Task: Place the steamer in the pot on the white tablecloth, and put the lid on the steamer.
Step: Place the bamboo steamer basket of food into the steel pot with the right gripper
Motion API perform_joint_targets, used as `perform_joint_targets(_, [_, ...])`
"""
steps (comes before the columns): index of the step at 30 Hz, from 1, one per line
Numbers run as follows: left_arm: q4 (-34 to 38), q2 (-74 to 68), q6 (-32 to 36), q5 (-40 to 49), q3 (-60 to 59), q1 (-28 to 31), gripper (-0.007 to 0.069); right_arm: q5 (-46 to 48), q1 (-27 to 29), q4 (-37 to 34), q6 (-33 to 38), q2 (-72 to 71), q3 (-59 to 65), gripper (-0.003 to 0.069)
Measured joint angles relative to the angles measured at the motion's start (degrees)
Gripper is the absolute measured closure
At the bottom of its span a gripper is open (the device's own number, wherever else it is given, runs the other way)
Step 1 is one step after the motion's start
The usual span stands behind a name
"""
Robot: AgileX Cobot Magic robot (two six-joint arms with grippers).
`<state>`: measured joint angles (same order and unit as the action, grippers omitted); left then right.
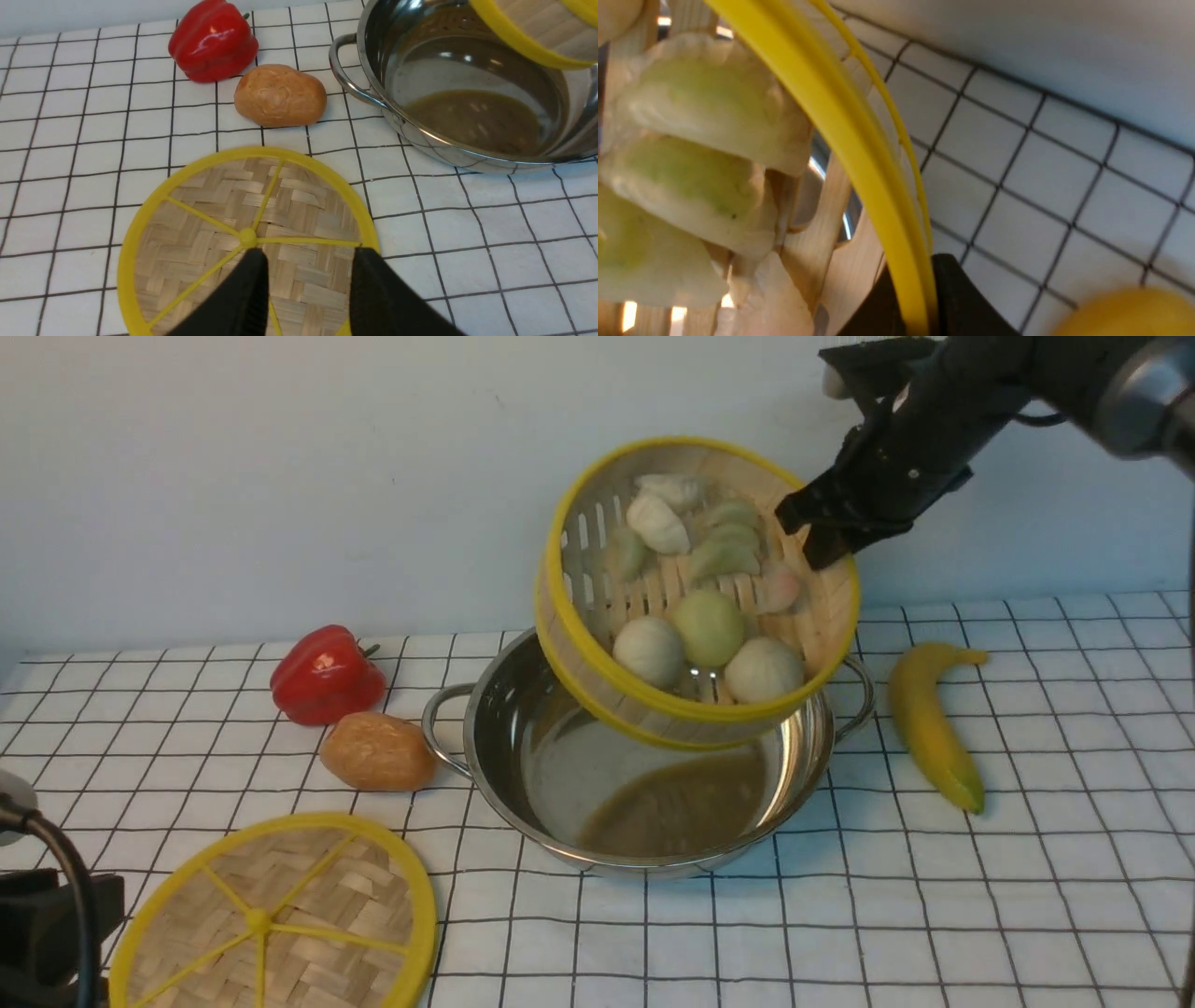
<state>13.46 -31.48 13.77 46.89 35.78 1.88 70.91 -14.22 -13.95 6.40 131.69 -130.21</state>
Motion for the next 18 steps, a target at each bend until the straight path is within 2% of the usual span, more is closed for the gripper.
perform_joint_targets(4, [0.83, 0.00, 0.18, 0.07, 0.00, 0.00, 0.0382, 0.00, -0.32, -1.10, 0.00, 6.06, -6.98, 0.0603])
perform_joint_targets(11, [2.09, 0.00, 0.29, 0.18, 0.00, 0.00, 0.0382, 0.07, -0.96, -5.61, 0.31, 10.18, -8.51, 0.0603])
perform_joint_targets(18, [3.51, 0.00, 0.29, 0.24, 0.00, 0.00, 0.0382, 0.74, -2.28, -4.13, 0.59, 10.32, -8.34, 0.0603])
